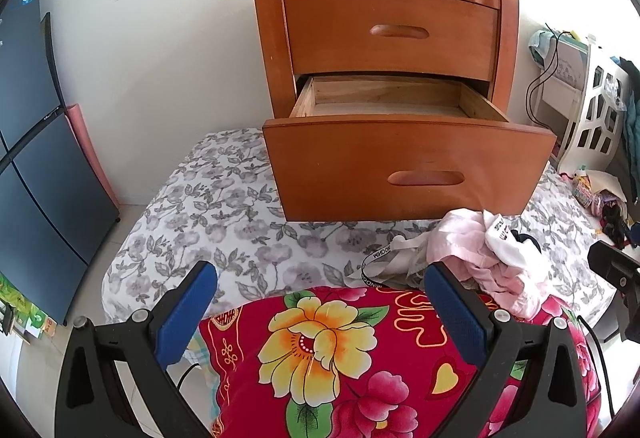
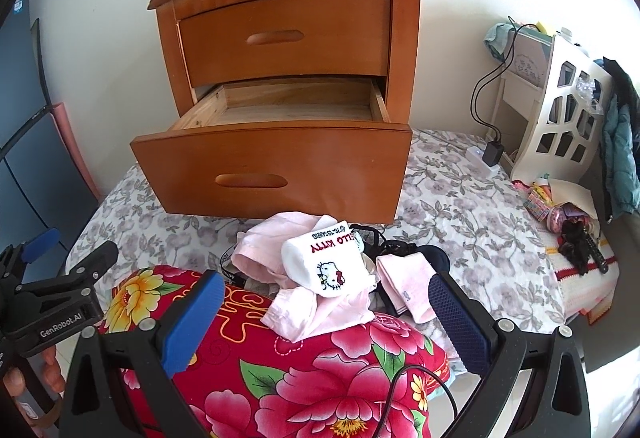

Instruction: Take underwear out of drawer

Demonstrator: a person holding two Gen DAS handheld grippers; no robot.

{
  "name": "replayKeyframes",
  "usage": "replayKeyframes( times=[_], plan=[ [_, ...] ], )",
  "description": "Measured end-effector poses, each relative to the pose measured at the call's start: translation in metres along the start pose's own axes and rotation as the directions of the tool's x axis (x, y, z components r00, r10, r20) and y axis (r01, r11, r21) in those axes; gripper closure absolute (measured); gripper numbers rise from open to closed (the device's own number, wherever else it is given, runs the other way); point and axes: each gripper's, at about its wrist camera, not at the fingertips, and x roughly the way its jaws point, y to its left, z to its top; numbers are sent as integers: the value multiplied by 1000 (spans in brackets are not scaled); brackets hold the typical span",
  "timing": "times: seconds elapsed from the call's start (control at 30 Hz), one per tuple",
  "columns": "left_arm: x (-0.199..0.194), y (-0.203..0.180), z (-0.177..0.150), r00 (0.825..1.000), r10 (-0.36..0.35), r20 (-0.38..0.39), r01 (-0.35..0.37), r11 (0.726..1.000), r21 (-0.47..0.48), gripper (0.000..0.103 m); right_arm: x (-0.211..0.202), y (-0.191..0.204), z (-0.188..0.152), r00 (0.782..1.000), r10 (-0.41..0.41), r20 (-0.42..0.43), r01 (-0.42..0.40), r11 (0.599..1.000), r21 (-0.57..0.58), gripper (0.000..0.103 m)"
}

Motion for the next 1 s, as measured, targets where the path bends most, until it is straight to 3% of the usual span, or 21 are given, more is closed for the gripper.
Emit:
replayKeyframes(
  times=[1.0],
  plan=[
    [-6, -2, 0, 1000, 20, 24, -20, 1000, -1, 0, -4, 4, -1, 1000, -12, 4, 12, 1000, -7, 0]
  ],
)
